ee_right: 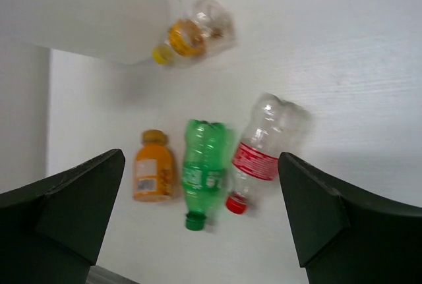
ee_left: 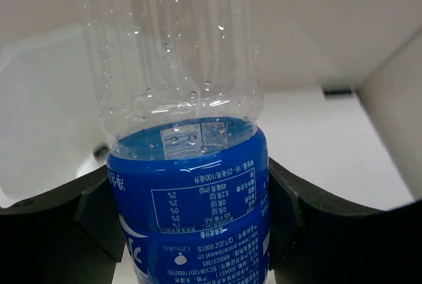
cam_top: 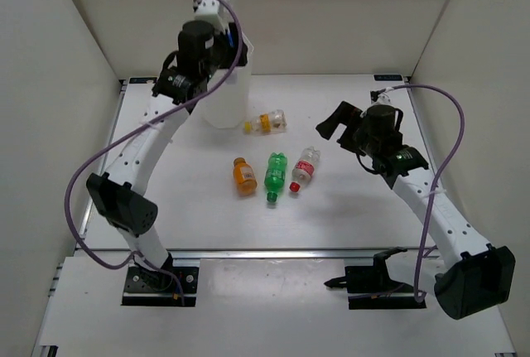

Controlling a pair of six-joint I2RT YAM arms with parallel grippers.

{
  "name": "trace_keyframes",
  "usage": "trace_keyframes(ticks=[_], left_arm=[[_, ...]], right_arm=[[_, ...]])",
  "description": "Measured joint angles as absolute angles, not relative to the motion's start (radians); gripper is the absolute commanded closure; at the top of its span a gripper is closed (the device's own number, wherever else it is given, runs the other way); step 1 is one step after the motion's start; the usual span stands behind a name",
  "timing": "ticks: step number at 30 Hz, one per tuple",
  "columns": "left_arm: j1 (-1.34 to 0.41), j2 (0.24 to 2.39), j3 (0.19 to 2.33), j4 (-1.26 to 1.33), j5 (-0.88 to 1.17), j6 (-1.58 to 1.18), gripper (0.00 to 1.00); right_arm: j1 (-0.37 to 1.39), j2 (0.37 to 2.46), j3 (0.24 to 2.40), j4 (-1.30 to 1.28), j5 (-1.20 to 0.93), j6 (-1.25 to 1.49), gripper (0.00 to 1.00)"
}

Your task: Put the plastic bottles in the bin

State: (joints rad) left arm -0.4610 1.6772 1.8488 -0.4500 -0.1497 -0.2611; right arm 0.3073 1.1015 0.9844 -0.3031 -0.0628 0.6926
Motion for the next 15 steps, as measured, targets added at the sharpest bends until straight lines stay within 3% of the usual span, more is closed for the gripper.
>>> trace_keyframes(ticks=[3,8,10,11,12,15], left_arm=[[-0.433,1.784,2.074,-0.446,-0.189,-0.244,0.78],[-0.400,1.886,2.189,-0.417,-0.248,-0.261,0.60],[-0.372,1.925,2.191,-0.413,-0.253,-0.282,0.41],[-0.355,1.946,2.191,-0.411,-0.258,-0.294,0.17],[-0.339,1.968,2.191,-0.410,-0.263,-0.302,0.01],[-0.300,2.032,2.201,-0.421,-0.271,-0.326,0.02]], right_arm=[[0.307,1.160,0.987,-0.370,-0.022,0.624,0.01],[0.313,1.287,0.992,-0.476,0.111,0.532,0.01],[0.310,1.299,0.991,-0.493,0.151,0.496,0.00],[0.305,1.299,0.991,-0.493,0.163,0.485,0.01],[0.299,1.297,0.992,-0.488,0.176,0.469,0.00],[0.266,1.297,0.992,-0.485,0.204,0.433,0.00]])
